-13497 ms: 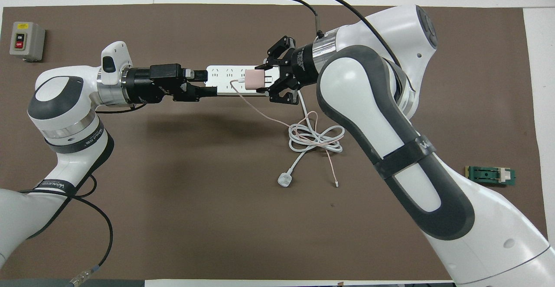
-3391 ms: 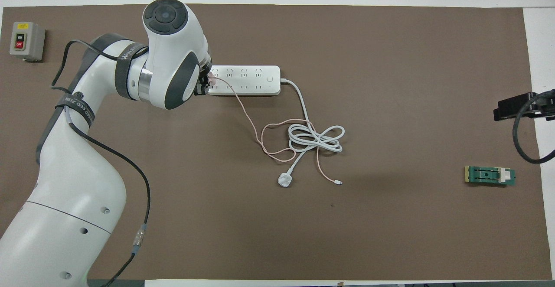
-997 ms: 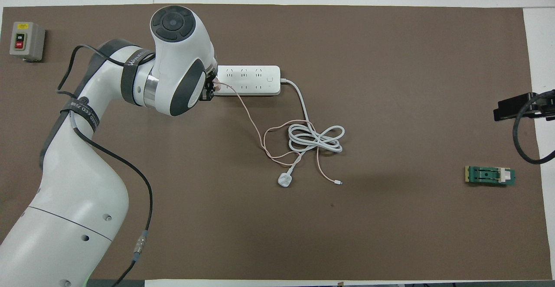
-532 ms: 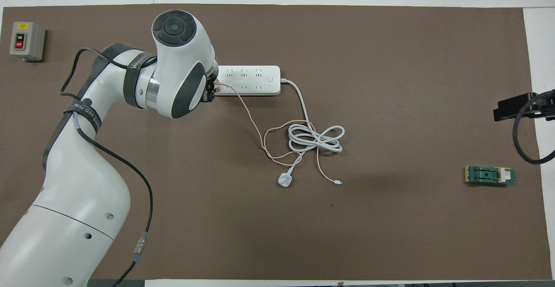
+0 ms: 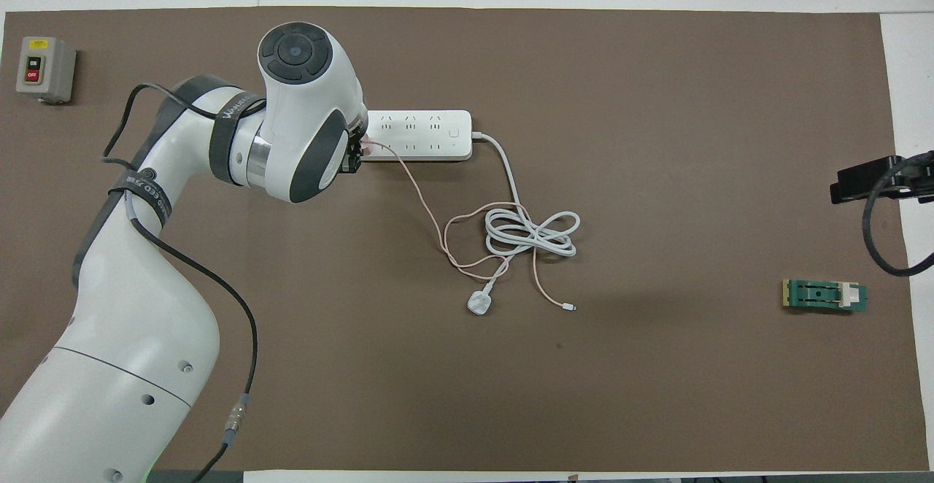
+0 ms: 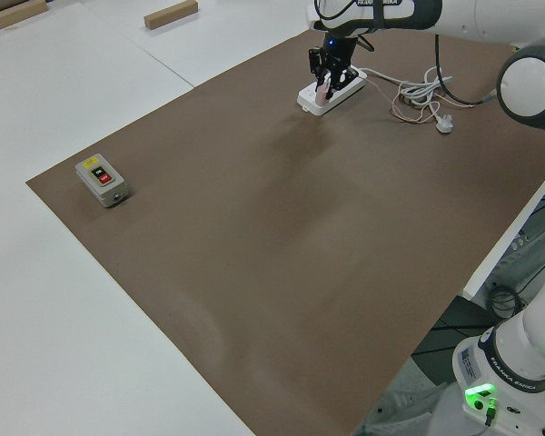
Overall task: Plug charger into power strip
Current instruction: 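Press the charger into the socket with the left gripper, then open the left gripper and draw it back from the strip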
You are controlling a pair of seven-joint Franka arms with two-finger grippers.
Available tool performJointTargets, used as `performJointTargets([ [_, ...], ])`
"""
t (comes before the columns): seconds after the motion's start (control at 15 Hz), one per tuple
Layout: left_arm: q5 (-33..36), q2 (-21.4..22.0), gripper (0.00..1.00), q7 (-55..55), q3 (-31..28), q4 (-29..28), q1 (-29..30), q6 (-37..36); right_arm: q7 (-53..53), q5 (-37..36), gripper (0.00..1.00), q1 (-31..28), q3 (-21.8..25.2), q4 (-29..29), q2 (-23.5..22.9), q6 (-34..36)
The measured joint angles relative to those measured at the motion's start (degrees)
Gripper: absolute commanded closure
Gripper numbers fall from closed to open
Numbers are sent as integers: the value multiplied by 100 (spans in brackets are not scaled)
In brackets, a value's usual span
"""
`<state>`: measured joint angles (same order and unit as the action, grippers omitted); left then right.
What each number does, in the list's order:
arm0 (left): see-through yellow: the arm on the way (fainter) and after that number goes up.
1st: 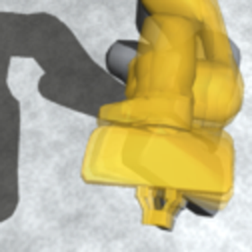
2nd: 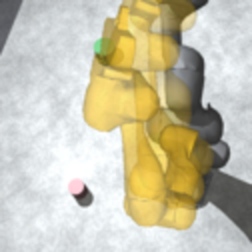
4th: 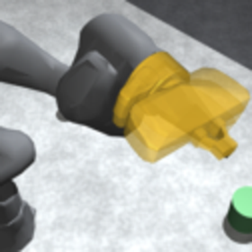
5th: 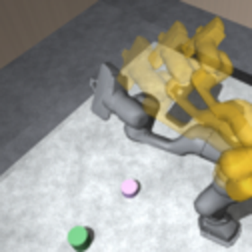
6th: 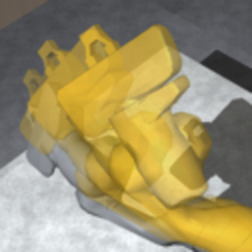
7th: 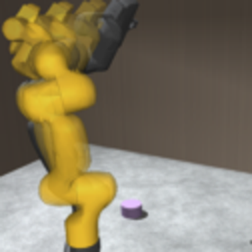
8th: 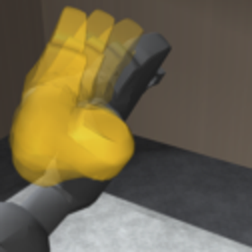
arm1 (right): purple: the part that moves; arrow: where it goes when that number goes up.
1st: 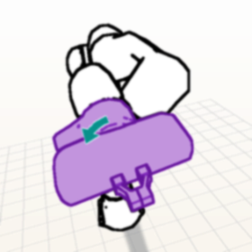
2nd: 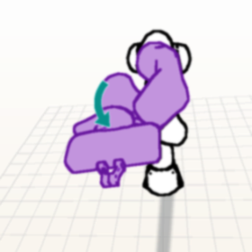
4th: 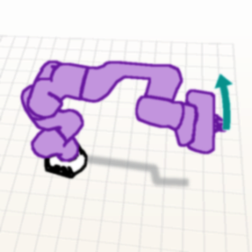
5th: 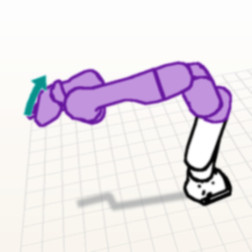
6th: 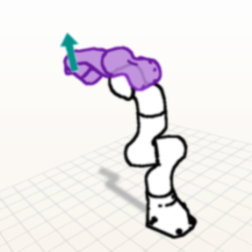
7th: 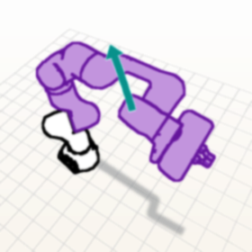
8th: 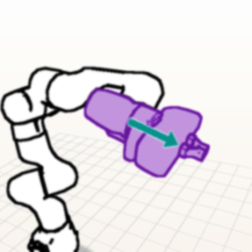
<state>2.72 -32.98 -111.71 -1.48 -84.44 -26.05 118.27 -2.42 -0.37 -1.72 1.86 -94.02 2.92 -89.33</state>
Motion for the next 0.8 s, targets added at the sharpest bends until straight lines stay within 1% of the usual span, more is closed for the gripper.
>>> performJointTargets([
  [0.47, 68, -26, 100, 14, -5, 2, -27, 14, 0, 0, 0, 0, 0, 1, 1, 0],
  [0.53, 71, -26, 97, 38, -7, 3, -30, 14, 0, 0, 0, 0, 0, 1, 2, 0],
  [0.6, 72, -26, 46, 89, -8, 4, -31, 14, 0, 0, 0, 0, 0, 1, 2, 0],
  [0.66, 71, -26, 12, 138, -10, 5, -32, 14, 0, 0, 0, 0, 0, 1, 2, 0],
  [0.73, 45, -36, 3, 172, 14, -4, -37, 14, 0, 0, 0, 0, 0, 1, 2, 0],
  [0.8, 38, -36, 0, 184, 44, 0, -49, 22, 0, 0, 0, 0, 0, 1, 2, 0],
])
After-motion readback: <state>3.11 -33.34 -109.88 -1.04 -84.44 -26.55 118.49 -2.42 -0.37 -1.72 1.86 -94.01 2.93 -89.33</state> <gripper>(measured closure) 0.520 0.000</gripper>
